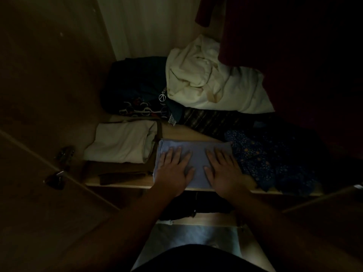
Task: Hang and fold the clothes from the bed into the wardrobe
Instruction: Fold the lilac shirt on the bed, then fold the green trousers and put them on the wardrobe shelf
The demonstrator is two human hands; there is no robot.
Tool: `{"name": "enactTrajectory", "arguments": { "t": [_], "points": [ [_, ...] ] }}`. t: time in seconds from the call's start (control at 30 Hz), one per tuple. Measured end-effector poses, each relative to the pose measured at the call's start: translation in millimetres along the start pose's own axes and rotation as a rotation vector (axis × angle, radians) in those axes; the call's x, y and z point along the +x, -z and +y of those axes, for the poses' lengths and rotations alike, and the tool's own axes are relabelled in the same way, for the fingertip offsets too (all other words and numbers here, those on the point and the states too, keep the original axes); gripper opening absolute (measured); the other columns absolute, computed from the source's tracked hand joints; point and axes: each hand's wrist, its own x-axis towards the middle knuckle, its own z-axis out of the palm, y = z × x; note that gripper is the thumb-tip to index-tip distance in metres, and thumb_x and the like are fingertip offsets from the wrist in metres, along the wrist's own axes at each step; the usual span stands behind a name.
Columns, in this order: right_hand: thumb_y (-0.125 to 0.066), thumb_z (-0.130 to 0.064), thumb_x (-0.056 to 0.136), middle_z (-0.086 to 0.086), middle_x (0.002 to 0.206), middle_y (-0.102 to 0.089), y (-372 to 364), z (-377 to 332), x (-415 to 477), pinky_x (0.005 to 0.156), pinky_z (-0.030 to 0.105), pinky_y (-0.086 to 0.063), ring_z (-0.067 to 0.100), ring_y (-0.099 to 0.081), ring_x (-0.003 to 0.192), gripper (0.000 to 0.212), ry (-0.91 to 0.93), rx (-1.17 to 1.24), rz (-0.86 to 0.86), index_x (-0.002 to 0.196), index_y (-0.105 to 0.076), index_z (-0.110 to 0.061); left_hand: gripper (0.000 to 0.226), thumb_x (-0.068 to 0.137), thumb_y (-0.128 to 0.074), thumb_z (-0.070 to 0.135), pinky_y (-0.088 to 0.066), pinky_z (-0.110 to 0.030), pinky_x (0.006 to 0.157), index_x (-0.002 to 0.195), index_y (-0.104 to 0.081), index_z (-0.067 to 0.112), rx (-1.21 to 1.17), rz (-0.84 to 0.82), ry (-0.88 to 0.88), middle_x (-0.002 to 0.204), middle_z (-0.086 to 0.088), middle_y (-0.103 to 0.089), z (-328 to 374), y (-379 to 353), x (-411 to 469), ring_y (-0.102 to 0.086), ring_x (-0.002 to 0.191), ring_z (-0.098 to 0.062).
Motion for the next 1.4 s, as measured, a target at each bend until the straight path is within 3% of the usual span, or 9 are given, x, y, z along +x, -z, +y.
{"name": "enactTrajectory", "arguments": {
  "t": [0.2, 0.33, 0.5, 0.63, 0.97, 1.2, 1.4],
  "points": [
    [-0.024, -0.056, 0.100, 0.008, 0.159, -0.034, 0.7, 6.2, 0.6, 0.120, 0.043, -0.024, 0.028, -0.032, 0.146, 0.062, 0.004, 0.047, -0.020, 0.155, -0.030, -0.027, 0.064, 0.099, -0.024, 0.062, -0.001, -0.048, 0.122, 0.158, -0.015, 0.039, 0.000, 0.024, -0.015, 0.167, -0.002, -0.013, 3.8, 3.7, 2.1, -0.007, 0.154, -0.026],
    [-0.028, -0.042, 0.106, 0.011, 0.160, -0.031, 22.8, 9.6, -15.7, 0.121, 0.039, -0.015, 0.027, -0.021, 0.150, 0.057, -0.051, 0.052, 0.018, 0.155, -0.030, -0.013, 0.064, 0.100, -0.026, 0.057, -0.004, -0.052, 0.122, 0.158, -0.016, 0.030, -0.011, 0.026, -0.070, 0.166, -0.005, -0.016, 10.9, 19.8, 3.0, -0.006, 0.153, -0.028],
    [-0.032, -0.040, 0.105, 0.009, 0.163, -0.023, 57.3, 8.4, -103.3, 0.120, 0.047, -0.022, 0.028, -0.014, 0.151, 0.055, -0.180, 0.094, 0.174, 0.155, -0.029, -0.017, 0.067, 0.100, -0.020, 0.059, -0.011, -0.052, 0.123, 0.159, -0.007, 0.030, -0.131, 0.001, -0.208, 0.167, -0.005, -0.013, 49.1, 43.5, -31.5, -0.004, 0.153, -0.029],
    [-0.043, -0.036, 0.099, 0.012, 0.160, -0.031, 78.5, 19.4, -215.6, 0.119, 0.048, -0.026, 0.031, -0.021, 0.149, 0.056, -0.385, 0.089, 0.293, 0.152, -0.037, -0.016, 0.066, 0.099, -0.023, 0.060, -0.018, -0.050, 0.121, 0.158, -0.012, 0.032, -0.140, 0.025, -0.388, 0.165, -0.006, -0.021, 117.5, 49.6, -99.4, -0.009, 0.152, -0.029],
    [-0.046, -0.040, 0.092, 0.014, 0.155, -0.039, 59.7, 52.8, -597.3, 0.118, 0.046, -0.029, 0.036, -0.031, 0.146, 0.062, -0.938, 0.032, 0.459, 0.149, -0.043, -0.016, 0.066, 0.100, -0.033, 0.054, -0.014, -0.045, 0.122, 0.159, -0.012, 0.032, -0.148, -0.060, -0.983, 0.165, -0.004, -0.020, 347.3, 0.8, -355.2, -0.013, 0.152, -0.026],
    [-0.051, -0.037, 0.096, 0.012, 0.159, -0.033, 37.2, 17.6, -871.3, 0.119, 0.047, -0.027, 0.033, -0.025, 0.149, 0.062, -1.399, -0.029, 0.472, 0.153, -0.035, -0.018, 0.068, 0.099, -0.033, 0.054, -0.013, -0.046, 0.123, 0.159, -0.011, 0.030, -0.074, -0.186, -1.356, 0.166, -0.006, -0.016, 475.2, -47.3, -569.6, -0.012, 0.153, -0.028],
    [-0.047, -0.038, 0.098, 0.009, 0.161, -0.030, 27.3, -19.1, -1007.1, 0.120, 0.046, -0.026, 0.031, -0.022, 0.150, 0.062, -1.679, -0.012, 0.475, 0.155, -0.030, -0.019, 0.067, 0.100, -0.032, 0.054, -0.013, -0.049, 0.123, 0.159, -0.011, 0.030, -0.043, -0.245, -1.618, 0.166, -0.007, -0.016, 545.1, -66.0, -697.2, -0.011, 0.153, -0.029]
  ]
}}
